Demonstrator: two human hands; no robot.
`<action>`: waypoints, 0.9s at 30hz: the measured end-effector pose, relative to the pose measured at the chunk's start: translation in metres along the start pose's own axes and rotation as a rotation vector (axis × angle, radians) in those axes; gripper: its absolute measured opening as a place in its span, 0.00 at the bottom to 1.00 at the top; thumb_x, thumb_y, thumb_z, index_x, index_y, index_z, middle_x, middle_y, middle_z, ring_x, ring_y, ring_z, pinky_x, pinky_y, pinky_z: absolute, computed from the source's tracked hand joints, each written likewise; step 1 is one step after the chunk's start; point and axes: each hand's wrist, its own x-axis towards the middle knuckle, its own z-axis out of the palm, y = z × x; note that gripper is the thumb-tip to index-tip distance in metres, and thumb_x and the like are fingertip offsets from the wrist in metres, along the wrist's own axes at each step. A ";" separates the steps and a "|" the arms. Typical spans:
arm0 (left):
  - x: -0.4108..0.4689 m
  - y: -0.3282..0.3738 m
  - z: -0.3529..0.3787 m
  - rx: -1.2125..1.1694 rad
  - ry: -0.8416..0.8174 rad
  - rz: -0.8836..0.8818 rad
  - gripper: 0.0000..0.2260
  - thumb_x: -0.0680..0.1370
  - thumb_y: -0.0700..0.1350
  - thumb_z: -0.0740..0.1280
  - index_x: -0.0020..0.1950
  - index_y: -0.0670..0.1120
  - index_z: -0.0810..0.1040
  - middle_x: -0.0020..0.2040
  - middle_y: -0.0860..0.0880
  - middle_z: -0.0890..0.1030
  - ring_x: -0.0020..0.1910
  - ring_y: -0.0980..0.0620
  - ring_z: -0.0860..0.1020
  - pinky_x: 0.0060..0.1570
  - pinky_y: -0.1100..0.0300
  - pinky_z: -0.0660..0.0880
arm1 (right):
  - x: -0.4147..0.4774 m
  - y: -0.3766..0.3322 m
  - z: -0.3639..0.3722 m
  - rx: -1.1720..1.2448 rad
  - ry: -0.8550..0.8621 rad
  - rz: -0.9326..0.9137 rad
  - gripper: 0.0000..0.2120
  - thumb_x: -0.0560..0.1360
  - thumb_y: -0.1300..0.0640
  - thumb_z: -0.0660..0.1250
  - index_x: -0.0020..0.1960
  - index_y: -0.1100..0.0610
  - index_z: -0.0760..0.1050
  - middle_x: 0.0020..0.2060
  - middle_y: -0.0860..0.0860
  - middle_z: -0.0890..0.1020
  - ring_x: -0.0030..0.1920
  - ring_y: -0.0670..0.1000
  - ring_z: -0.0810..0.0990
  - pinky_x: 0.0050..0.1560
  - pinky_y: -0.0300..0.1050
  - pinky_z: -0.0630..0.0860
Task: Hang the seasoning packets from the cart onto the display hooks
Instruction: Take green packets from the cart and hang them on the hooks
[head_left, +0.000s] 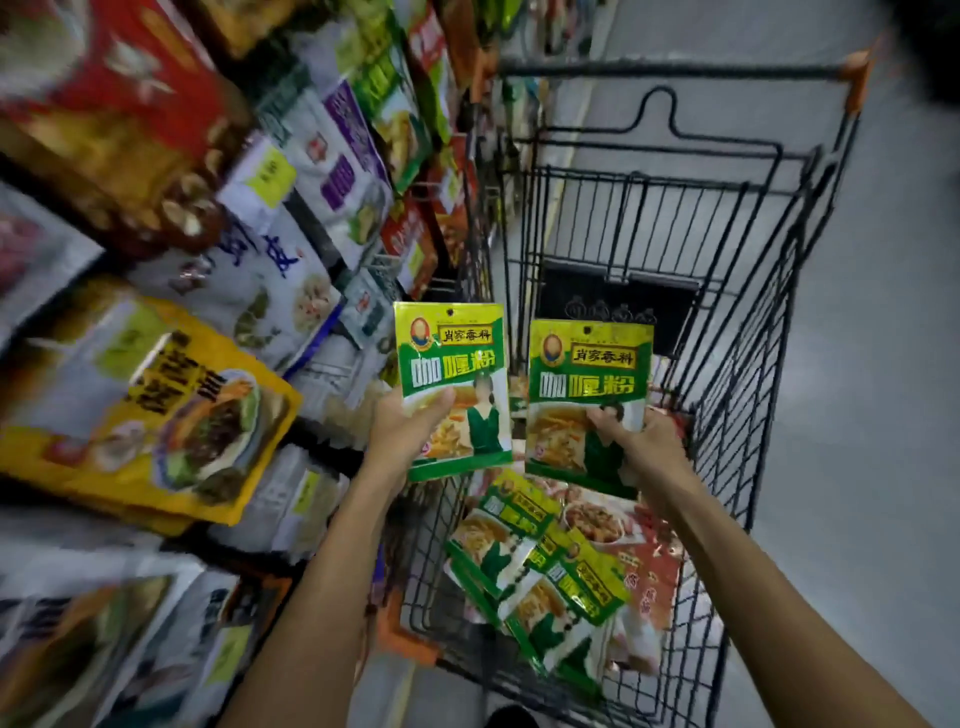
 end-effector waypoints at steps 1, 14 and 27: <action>-0.009 0.017 -0.014 0.004 0.049 0.048 0.11 0.76 0.43 0.70 0.57 0.44 0.79 0.41 0.56 0.81 0.33 0.67 0.78 0.32 0.72 0.73 | -0.005 -0.017 0.004 -0.011 -0.038 -0.047 0.09 0.74 0.53 0.70 0.45 0.59 0.77 0.44 0.56 0.83 0.47 0.56 0.82 0.51 0.57 0.80; -0.167 0.184 -0.185 -0.017 0.586 0.433 0.03 0.76 0.50 0.69 0.48 0.59 0.77 0.44 0.61 0.83 0.41 0.67 0.79 0.37 0.74 0.73 | -0.118 -0.210 0.100 -0.029 -0.496 -0.589 0.17 0.69 0.46 0.75 0.35 0.59 0.76 0.30 0.54 0.75 0.33 0.51 0.73 0.35 0.47 0.65; -0.346 0.257 -0.337 0.059 1.105 0.560 0.06 0.76 0.50 0.70 0.52 0.57 0.81 0.42 0.59 0.84 0.40 0.54 0.81 0.39 0.57 0.79 | -0.290 -0.317 0.245 0.121 -1.016 -0.928 0.11 0.75 0.53 0.70 0.45 0.61 0.80 0.41 0.53 0.85 0.46 0.55 0.83 0.45 0.51 0.80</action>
